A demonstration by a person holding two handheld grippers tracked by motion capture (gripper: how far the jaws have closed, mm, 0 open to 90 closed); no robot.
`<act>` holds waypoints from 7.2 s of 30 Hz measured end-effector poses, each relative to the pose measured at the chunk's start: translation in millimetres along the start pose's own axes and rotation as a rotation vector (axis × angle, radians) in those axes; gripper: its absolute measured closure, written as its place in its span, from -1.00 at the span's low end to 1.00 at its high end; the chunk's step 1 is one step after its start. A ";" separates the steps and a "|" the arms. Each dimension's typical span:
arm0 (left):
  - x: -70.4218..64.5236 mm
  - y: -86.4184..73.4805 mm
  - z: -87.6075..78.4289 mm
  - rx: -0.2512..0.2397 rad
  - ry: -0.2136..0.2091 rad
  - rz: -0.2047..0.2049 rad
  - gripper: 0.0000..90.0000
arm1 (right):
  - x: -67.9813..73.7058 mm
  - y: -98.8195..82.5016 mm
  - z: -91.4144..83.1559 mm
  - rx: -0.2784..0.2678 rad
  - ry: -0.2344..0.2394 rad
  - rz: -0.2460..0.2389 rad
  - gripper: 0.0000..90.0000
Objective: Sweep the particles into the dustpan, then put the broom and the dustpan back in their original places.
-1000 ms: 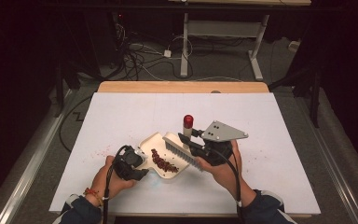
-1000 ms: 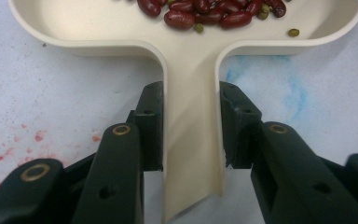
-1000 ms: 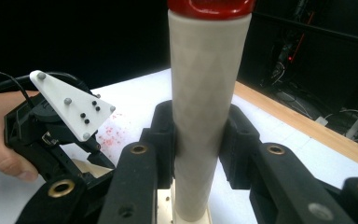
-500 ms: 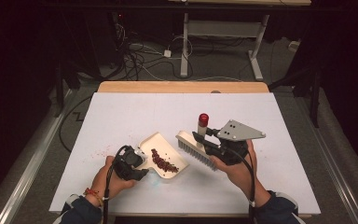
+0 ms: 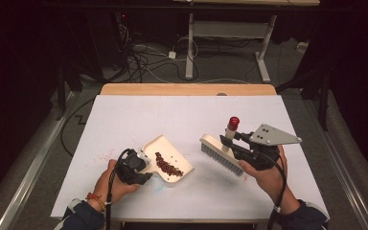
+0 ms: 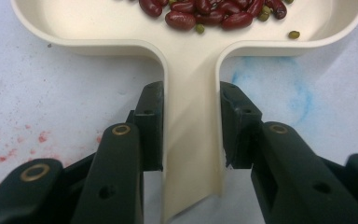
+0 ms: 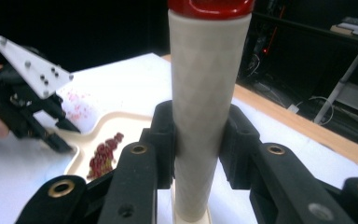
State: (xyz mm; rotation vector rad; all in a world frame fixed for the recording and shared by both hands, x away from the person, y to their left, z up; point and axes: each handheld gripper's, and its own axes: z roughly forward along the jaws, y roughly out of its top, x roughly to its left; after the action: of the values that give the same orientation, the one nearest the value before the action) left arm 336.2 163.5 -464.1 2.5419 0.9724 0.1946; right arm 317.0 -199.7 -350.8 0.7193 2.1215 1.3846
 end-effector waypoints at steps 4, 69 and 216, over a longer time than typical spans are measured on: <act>1.6 -0.3 0.5 -0.002 -0.003 -0.002 0.41 | -11.4 -13.3 -11.7 0.023 0.006 0.026 0.55; 7.2 -7.1 12.6 -0.163 0.098 -0.329 -0.11 | -125.2 -38.1 19.8 0.248 -0.025 0.168 0.35; -6.5 -63.9 -26.1 -0.444 0.257 0.097 -0.59 | -6.6 -129.3 -29.7 0.144 -0.184 -0.079 -0.52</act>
State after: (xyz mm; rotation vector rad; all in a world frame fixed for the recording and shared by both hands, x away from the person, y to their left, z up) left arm 285.4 210.6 -467.4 2.1852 0.7874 0.6981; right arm 281.9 -268.0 -459.2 0.7778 2.0951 1.0893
